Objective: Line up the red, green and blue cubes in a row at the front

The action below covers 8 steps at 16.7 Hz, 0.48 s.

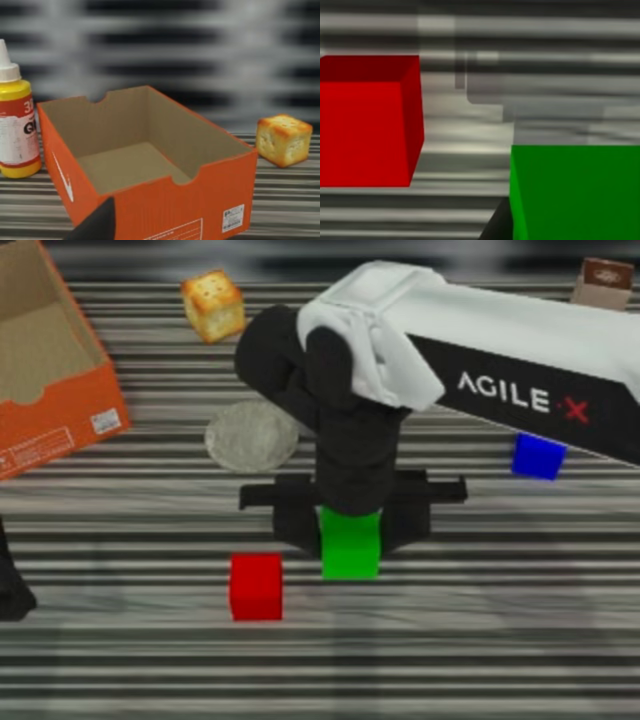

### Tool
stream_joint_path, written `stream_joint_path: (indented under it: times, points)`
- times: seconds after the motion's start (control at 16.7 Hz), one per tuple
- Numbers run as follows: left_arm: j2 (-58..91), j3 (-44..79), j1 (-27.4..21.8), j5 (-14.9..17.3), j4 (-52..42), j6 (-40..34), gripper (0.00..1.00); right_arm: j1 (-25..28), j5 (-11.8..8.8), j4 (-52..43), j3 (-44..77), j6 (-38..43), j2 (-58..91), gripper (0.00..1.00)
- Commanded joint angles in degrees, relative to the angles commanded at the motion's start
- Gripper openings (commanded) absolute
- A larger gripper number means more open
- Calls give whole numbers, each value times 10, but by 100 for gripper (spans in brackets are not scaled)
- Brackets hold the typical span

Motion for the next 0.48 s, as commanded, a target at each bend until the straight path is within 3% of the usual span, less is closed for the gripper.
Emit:
stream_joint_path:
  times: [0.48]
  points:
    - [0,0,0,0,0,0,100,2,0,25,-20,7,4,0]
